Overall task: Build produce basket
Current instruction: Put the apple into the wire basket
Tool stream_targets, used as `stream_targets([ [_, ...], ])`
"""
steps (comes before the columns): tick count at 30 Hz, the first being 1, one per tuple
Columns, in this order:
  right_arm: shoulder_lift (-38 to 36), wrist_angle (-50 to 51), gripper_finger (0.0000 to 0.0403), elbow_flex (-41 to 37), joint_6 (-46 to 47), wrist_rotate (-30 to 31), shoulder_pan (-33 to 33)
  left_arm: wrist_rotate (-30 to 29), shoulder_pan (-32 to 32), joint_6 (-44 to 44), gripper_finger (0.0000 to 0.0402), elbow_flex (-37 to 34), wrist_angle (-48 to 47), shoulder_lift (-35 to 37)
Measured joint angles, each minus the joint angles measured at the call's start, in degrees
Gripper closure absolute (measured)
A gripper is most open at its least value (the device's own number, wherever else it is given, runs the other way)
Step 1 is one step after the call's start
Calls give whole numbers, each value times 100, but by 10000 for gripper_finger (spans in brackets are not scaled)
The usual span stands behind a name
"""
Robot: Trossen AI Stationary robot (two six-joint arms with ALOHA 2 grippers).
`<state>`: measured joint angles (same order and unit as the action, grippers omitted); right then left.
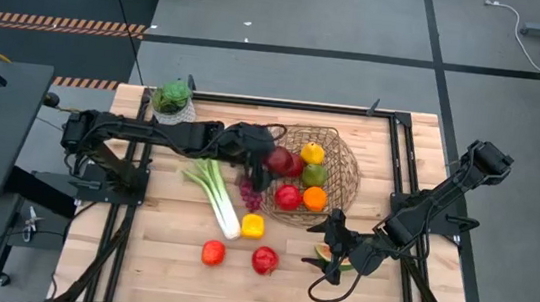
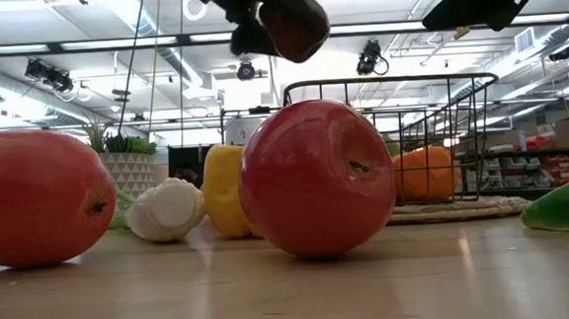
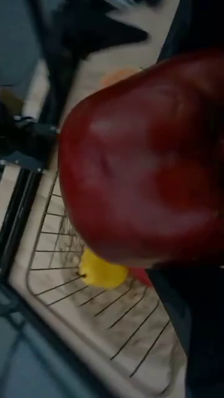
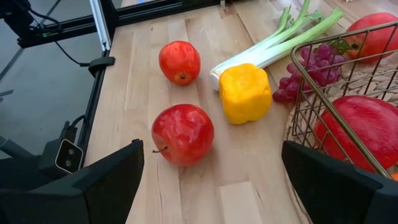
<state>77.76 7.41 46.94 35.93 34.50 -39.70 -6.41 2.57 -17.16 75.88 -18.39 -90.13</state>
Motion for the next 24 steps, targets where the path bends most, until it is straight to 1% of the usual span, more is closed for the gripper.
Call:
stream_targets([
  [9, 0, 1, 19, -1, -12, -2, 0, 4, -210, -2821, 44, 0, 85, 2],
  [18, 0, -1, 19, 0, -10, -2, 2, 15, -577, -4982, 44, 0, 124, 2],
  [24, 0, -1, 19, -1, -10, -2, 7, 8, -632, -6284, 44, 0, 124, 2],
])
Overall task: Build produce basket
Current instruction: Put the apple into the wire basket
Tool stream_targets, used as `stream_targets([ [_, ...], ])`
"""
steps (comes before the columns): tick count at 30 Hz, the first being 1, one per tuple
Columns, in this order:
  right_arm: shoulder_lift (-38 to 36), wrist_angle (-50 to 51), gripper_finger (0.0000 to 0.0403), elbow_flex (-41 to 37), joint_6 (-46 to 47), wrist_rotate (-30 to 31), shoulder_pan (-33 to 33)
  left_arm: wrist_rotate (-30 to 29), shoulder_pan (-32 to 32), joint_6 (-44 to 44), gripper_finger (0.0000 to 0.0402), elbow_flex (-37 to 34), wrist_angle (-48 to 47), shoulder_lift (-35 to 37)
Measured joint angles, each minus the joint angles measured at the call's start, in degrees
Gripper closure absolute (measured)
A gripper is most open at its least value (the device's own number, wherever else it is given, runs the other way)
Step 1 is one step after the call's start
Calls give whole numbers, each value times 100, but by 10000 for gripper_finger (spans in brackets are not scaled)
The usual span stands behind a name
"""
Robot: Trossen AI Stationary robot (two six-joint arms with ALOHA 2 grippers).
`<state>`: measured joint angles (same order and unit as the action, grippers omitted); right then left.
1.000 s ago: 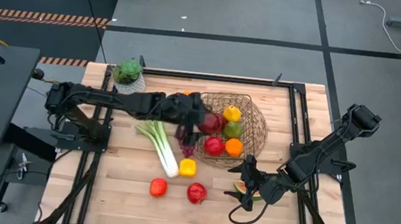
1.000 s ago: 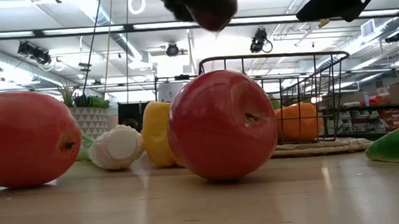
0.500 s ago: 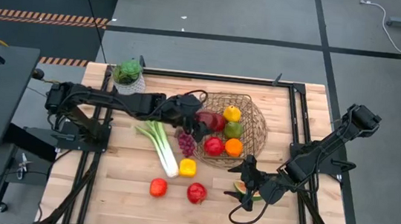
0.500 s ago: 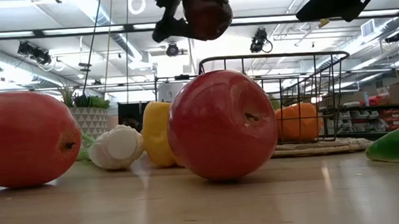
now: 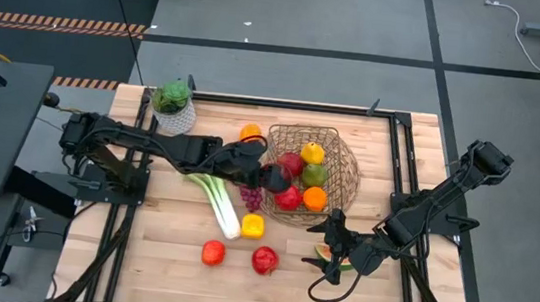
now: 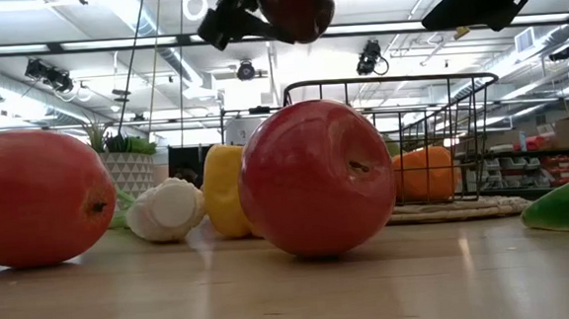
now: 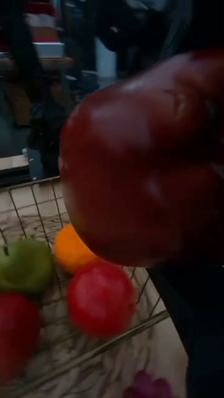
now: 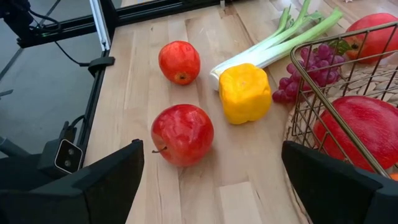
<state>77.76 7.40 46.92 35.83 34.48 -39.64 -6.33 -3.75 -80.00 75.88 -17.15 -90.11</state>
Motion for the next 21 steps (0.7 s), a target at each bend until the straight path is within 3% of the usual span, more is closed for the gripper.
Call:
stream_targets([
  [13, 0, -4, 19, -1, 20, -2, 0, 14, 6, -2878, 44, 0, -2, 0],
  [21, 0, -7, 19, -1, 42, -2, 0, 16, 45, -4038, 44, 0, -4, 0],
])
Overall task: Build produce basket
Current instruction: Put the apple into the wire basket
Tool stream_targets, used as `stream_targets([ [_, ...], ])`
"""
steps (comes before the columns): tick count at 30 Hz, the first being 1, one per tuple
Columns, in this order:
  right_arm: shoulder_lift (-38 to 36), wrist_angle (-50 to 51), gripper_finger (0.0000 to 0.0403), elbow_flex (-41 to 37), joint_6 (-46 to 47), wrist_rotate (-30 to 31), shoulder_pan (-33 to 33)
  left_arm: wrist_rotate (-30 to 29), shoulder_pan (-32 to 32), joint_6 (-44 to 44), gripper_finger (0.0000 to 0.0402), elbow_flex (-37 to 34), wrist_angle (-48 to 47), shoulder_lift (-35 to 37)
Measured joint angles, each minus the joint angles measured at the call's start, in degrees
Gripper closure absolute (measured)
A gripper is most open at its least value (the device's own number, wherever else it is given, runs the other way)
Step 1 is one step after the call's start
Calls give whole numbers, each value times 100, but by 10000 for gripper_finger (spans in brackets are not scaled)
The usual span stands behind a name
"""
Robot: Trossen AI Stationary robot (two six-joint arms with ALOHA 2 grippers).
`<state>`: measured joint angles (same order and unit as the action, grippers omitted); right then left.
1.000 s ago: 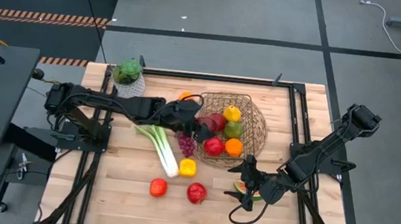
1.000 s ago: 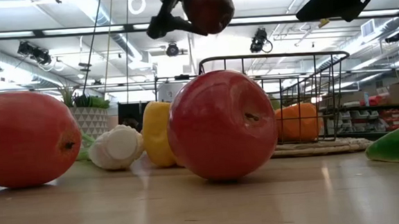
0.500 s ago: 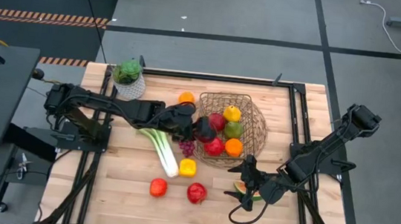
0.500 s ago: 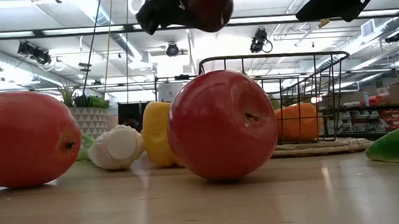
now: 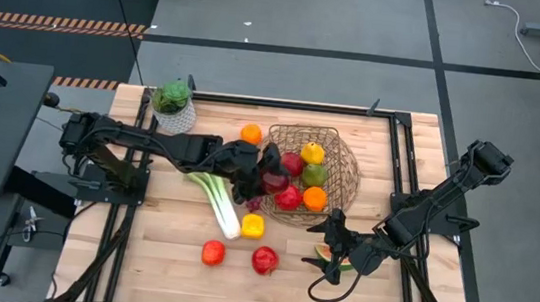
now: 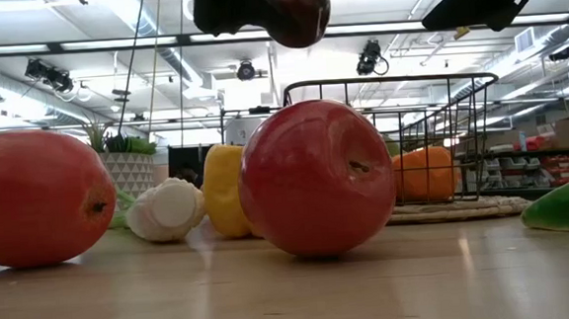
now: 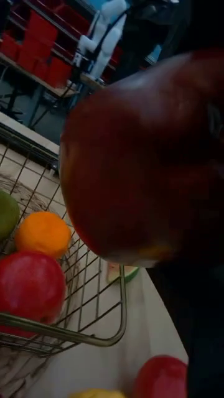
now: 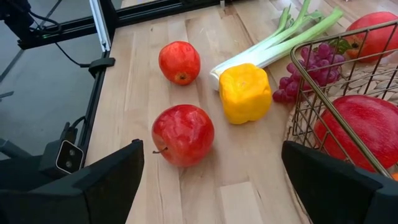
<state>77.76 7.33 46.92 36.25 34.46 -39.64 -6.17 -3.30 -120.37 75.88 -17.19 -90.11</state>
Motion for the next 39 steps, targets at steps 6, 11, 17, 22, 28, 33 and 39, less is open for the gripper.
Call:
stream_targets([
  [6, 0, 0, 19, 0, 0, 0, 0, -1, 36, 260, 44, 0, -2, 0],
  [11, 0, -21, 19, 0, 3, 422, 0, -5, 36, 1468, 44, 0, -7, 0],
  [17, 6, -330, 19, 0, -293, 1504, 42, -5, 34, 3166, 44, 0, -9, 0],
  [22, 459, -940, 19, 0, -1010, 2334, 155, -4, 55, 4566, 44, 0, -11, 0],
  [28, 1044, -1381, 19, -2, -1633, 2295, 417, -5, 130, 5996, 44, 0, -5, 0],
  [33, 553, -1294, 19, 0, -2087, 2437, 402, -60, 242, 8291, 44, 0, 7, 0],
  [39, 310, -1291, 19, 0, -3907, 3276, 282, -80, 355, 10176, 44, 0, 127, 0],
])
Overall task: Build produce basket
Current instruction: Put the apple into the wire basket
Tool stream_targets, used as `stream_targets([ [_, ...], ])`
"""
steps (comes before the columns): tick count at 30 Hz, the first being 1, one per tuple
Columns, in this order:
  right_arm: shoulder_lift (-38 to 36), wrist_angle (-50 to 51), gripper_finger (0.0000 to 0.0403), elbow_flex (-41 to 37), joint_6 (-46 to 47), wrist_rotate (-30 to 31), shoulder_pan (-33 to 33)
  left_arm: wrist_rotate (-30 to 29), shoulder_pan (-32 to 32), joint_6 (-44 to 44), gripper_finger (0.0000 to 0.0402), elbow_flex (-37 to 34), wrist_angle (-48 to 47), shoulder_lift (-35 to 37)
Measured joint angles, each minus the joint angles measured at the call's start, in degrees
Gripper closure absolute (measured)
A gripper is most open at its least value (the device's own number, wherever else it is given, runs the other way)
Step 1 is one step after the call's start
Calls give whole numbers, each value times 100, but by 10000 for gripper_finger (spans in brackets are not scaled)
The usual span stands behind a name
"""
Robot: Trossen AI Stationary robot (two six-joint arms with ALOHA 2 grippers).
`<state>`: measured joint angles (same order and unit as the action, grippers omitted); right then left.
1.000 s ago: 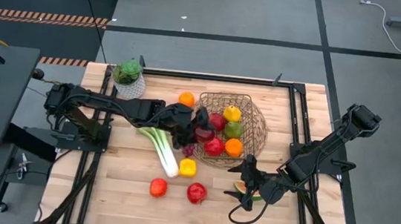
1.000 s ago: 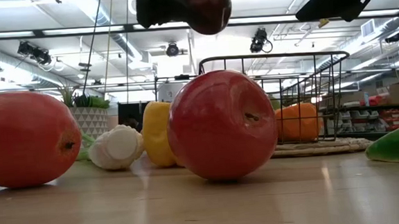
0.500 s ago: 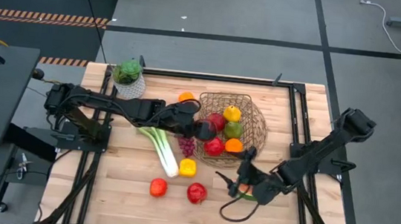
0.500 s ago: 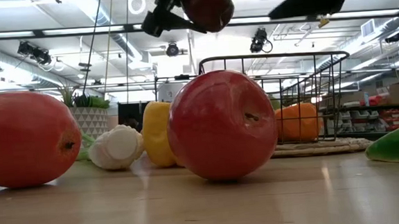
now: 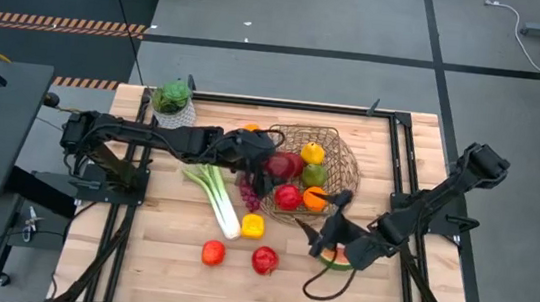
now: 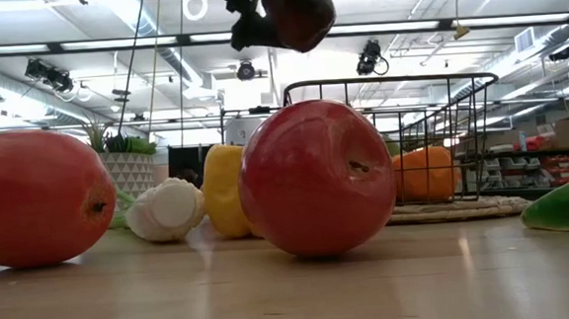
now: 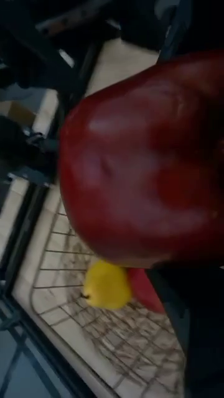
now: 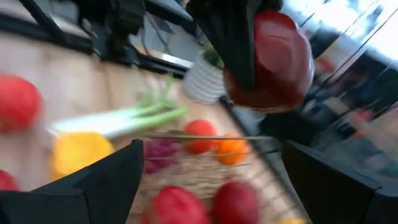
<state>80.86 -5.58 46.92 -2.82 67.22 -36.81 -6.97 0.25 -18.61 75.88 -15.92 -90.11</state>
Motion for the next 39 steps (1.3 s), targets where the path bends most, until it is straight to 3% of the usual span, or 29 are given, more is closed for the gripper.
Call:
stream_targets([
  [4, 0, -41, 19, 0, -1172, 253, 63, 47, -4, -154, 44, 2, 330, 2],
  [9, -2, -693, 19, 0, -2381, 610, 295, 553, -4, 220, 44, 2, 720, 2],
  [20, -4, -1527, 15, 0, -2428, 659, 185, 326, -22, 440, 44, -531, 1110, 11],
  [28, 123, -1739, 4, 0, -2474, -70, 284, 675, 18, 575, 44, -1022, 1893, 478],
  [32, 162, -2287, 7, 2, -3068, 393, 282, 741, 78, 411, 44, -1597, 2648, 938],
  [39, 162, -3508, 4, 2, -4358, 36, 451, 1731, 327, -342, 44, -2190, 4199, 1042],
])
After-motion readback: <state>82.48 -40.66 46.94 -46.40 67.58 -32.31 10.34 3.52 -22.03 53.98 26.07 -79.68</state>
